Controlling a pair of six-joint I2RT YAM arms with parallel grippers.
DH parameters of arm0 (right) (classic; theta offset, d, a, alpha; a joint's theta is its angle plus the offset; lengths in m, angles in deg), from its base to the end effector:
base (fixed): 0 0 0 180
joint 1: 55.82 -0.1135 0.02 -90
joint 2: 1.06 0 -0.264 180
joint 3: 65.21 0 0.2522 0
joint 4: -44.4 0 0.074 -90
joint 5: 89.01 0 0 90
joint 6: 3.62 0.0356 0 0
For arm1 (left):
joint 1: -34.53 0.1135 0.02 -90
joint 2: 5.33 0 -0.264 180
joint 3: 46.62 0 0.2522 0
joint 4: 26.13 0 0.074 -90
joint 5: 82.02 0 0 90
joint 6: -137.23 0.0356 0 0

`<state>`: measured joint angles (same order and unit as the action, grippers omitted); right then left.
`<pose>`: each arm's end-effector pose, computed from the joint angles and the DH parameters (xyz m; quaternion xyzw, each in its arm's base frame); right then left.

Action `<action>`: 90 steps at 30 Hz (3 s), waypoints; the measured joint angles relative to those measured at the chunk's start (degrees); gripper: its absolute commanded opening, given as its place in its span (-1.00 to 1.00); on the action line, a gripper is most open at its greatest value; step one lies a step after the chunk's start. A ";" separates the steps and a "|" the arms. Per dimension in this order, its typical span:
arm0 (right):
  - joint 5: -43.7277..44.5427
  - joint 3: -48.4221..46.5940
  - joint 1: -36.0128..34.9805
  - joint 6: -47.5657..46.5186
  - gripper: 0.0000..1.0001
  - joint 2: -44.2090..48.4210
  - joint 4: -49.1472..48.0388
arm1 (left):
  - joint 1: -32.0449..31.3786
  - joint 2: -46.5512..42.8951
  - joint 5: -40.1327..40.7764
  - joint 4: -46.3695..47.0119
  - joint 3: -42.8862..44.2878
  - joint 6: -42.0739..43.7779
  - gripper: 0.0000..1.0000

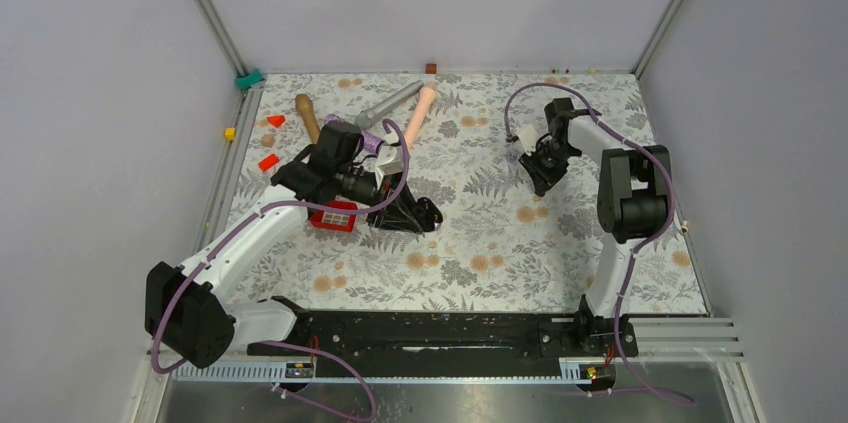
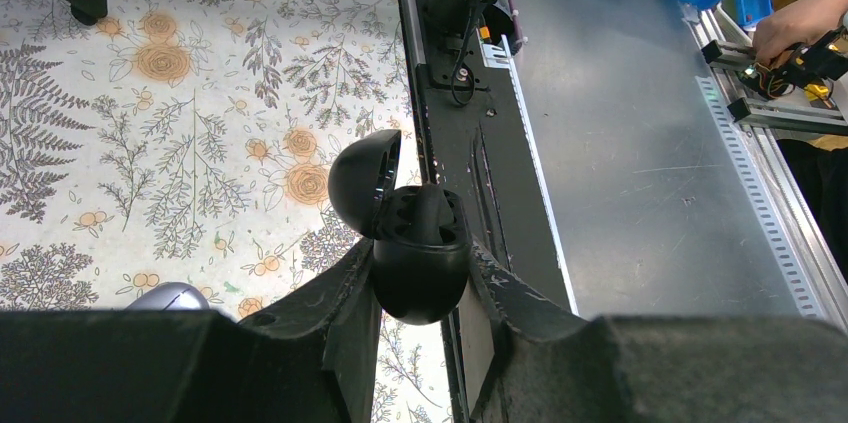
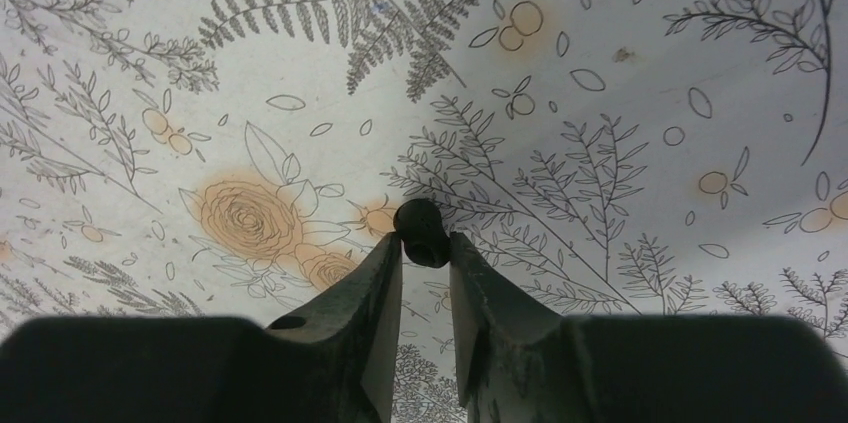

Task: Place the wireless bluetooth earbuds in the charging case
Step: Pick up the earbud from the center of the board, then place the earbud in the charging case.

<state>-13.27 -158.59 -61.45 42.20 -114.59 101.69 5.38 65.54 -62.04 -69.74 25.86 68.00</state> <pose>0.3830 0.0466 0.1628 -0.4277 0.8889 0.0806 0.1432 0.2017 -0.1508 0.3124 0.5273 0.5799 -0.5471 0.2940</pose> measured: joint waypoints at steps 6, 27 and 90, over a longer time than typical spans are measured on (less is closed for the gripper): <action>-1.11 1.49 0.02 -1.90 -0.62 1.22 0.31 | 0.00 0.00 0.04 0.00 0.00 0.00 -1.00; -6.54 3.21 0.07 -3.93 -0.90 5.60 2.16 | 0.00 0.00 0.20 0.00 0.00 0.00 -1.00; -17.81 0.44 -33.48 33.07 -0.93 46.73 -14.25 | 7.54 -5.05 5.22 7.04 -0.44 -5.62 -1.00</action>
<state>-31.09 -158.15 -94.93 75.27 -67.86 87.44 12.92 60.49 -56.82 -62.70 25.42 62.39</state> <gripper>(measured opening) 0.131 0.304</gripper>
